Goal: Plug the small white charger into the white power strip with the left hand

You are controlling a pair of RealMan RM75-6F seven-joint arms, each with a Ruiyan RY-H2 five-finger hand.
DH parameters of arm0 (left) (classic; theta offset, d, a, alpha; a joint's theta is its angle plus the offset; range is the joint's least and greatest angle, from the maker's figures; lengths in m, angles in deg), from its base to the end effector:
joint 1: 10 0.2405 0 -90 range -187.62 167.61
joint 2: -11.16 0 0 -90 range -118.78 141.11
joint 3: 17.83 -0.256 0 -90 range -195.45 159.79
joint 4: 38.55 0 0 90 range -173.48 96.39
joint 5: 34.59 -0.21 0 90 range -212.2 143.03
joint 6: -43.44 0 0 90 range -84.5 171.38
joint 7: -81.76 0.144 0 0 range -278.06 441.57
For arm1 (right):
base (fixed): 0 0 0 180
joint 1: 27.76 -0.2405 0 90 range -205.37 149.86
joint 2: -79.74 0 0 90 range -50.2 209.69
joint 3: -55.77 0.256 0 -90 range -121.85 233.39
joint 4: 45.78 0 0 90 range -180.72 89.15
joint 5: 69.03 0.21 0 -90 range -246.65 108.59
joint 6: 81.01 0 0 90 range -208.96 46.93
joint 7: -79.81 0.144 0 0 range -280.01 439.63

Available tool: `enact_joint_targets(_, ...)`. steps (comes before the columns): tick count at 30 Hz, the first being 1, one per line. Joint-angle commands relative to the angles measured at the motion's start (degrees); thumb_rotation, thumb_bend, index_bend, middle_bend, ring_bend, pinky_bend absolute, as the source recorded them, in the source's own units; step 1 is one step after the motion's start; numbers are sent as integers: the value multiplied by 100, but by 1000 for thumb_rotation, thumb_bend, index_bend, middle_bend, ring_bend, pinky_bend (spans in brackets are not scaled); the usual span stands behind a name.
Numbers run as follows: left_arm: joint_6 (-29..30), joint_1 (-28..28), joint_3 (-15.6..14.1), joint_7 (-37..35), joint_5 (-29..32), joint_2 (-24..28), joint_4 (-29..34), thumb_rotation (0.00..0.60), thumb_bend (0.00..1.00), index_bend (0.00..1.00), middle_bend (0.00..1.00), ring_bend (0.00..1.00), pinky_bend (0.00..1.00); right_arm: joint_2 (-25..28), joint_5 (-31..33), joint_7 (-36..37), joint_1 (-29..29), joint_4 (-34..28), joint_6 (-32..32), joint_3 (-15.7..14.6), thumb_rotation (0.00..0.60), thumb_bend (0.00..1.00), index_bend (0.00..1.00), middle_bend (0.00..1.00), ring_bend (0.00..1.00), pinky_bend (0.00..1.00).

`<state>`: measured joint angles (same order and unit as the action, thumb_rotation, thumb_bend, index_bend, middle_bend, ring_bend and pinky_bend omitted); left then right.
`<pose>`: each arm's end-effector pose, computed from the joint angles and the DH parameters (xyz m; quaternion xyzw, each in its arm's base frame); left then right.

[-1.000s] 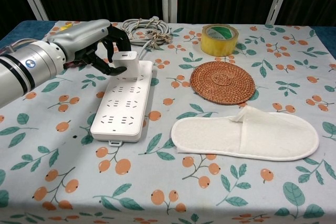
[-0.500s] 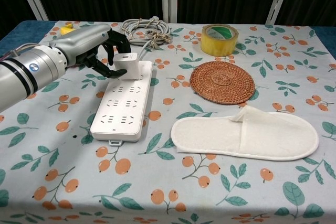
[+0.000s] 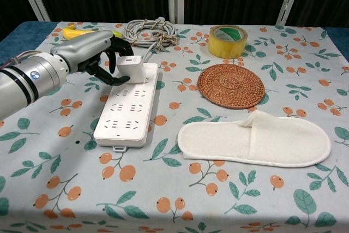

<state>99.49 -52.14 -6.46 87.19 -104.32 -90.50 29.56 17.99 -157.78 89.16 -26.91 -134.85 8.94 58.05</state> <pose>-0.1511 0.3524 -0.0632 -0.6983 -0.4273 -0.4230 0.3885 -0.3301 -0.1473 0.1849 0.5623 -0.4017 0.4110 0.5946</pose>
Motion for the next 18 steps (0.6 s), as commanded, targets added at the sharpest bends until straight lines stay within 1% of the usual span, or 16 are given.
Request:
enact_joint_targets(1, -23, 8, -6, -2, 11, 0, -9, 600, 456, 680, 741, 535, 304, 0, -1, 1, 3, 0, 2, -2, 600, 89, 0, 13, 0, 0)
enact_joint_targets(6, -29, 12, -15, 30, 0, -2, 1, 600, 455, 676, 736, 533, 305, -6, -7, 5, 10, 4, 15, -4, 600, 89, 0, 13, 0, 0)
enact_joint_targets(8, -48, 9, -29, 60, -9, 14, 22, 600, 455, 660, 722, 527, 304, -7, -6, 9, 17, 8, 25, -4, 600, 89, 0, 13, 0, 0)
enact_joint_targets(13, -139, -9, -44, 184, 38, 85, 156, 600, 451, 516, 601, 460, 302, -11, -7, 31, 31, 23, 38, -8, 600, 89, 0, 14, 0, 0)
enact_joint_targets(18, -162, -13, -21, 274, 102, 130, 263, 600, 448, 431, 504, 399, 296, -16, 0, 63, 46, 50, 55, -7, 600, 89, 0, 15, 0, 0)
